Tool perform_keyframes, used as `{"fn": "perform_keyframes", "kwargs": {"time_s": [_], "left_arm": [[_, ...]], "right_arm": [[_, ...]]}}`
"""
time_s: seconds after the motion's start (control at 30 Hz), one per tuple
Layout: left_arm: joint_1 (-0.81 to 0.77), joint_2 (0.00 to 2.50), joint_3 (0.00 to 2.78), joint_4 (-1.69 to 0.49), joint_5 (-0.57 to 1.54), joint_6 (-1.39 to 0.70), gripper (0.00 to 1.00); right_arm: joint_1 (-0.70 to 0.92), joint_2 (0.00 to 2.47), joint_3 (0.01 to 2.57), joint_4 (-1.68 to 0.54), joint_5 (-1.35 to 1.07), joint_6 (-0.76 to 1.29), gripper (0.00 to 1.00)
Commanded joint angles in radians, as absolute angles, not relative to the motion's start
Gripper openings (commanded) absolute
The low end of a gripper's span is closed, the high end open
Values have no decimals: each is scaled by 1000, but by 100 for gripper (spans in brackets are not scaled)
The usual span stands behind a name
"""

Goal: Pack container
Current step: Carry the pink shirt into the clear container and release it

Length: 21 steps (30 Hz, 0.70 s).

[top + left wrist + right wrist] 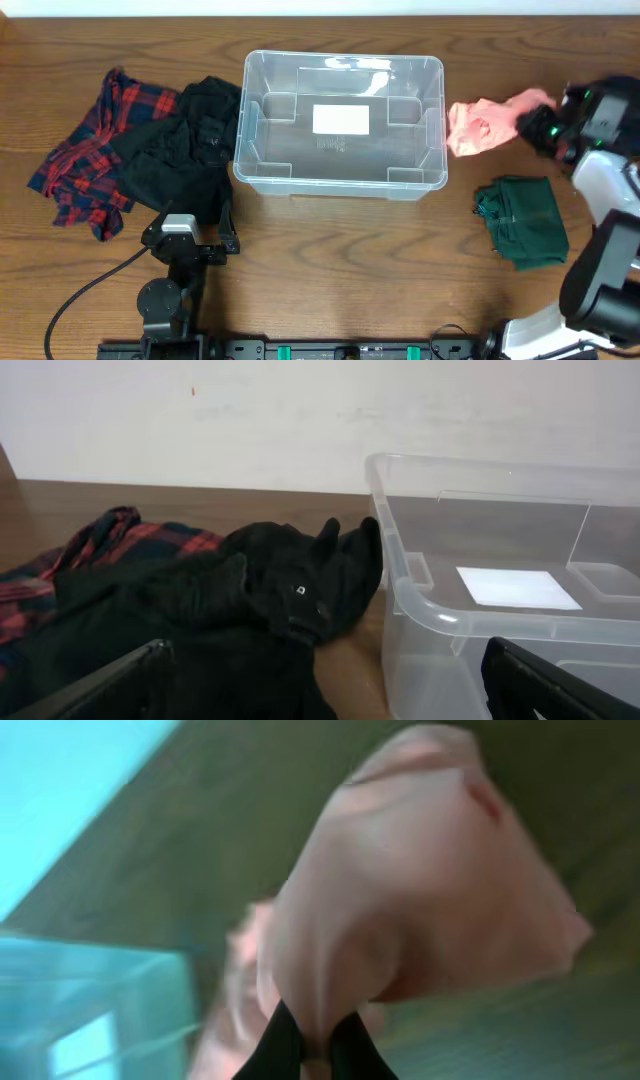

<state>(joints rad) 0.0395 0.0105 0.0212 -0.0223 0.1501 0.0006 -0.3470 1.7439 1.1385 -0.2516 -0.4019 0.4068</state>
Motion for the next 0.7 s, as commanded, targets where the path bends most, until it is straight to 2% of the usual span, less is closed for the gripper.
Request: {"fn": "perform_keyframes", "kwargs": {"time_s": [0.0,0.33,0.67], "left_arm": [[45,6,4,-56,165,3,98],[45,6,4,-56,165,3,98],[45,6,4,-56,165,3,98]], "right_arm": [[-341,1703,1272,-350,-484,296,1],[-330,1703,1600,-752,-599,137,1],[-197,1703,2003,-1114,-670,-43,1]]}}
